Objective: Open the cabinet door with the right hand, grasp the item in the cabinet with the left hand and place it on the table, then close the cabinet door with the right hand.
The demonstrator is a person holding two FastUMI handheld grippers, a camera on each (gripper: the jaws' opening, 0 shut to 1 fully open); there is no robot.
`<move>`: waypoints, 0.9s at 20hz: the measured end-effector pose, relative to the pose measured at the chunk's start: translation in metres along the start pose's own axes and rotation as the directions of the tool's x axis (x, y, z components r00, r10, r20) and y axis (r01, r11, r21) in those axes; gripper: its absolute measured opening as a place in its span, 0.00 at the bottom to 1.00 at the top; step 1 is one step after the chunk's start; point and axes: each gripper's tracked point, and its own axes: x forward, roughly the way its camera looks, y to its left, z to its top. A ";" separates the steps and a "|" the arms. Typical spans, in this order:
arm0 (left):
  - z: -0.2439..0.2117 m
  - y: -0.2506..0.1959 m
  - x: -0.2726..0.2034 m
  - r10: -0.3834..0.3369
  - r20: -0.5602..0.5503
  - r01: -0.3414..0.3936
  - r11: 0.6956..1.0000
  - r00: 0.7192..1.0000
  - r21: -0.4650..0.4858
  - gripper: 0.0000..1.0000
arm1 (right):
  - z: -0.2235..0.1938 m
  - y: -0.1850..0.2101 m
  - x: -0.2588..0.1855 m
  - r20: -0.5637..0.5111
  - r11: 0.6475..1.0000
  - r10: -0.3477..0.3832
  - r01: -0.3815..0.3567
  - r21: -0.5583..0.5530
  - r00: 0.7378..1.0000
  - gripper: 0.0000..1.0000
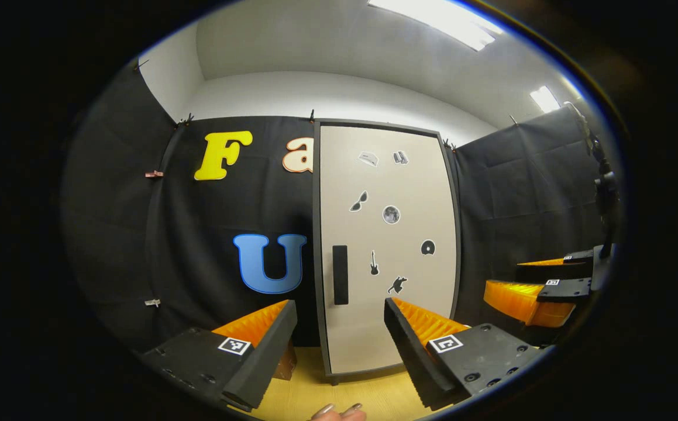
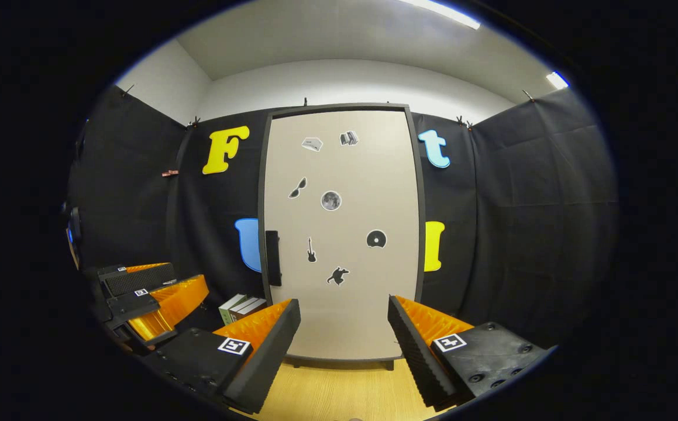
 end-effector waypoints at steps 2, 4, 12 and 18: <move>-0.002 -0.001 -0.003 -0.023 -0.003 0.023 1.000 1.000 -0.003 0.95 | -0.002 0.005 0.000 -0.006 1.000 -0.006 0.006 0.002 1.000 0.97; -0.006 0.002 -0.005 -0.038 -0.012 0.038 0.999 0.999 -0.010 0.94 | -0.004 0.009 -0.002 -0.011 1.000 -0.013 0.013 -0.002 1.000 0.97; -0.018 0.030 -0.022 -0.045 -0.039 0.045 0.999 0.998 -0.023 0.95 | -0.002 0.033 -0.006 0.004 0.999 -0.030 0.030 -0.012 1.000 0.97; -0.025 0.050 -0.025 0.009 -0.050 -0.010 1.000 0.999 -0.022 0.95 | 0.006 0.053 0.013 0.042 1.000 0.013 -0.014 0.013 0.999 0.97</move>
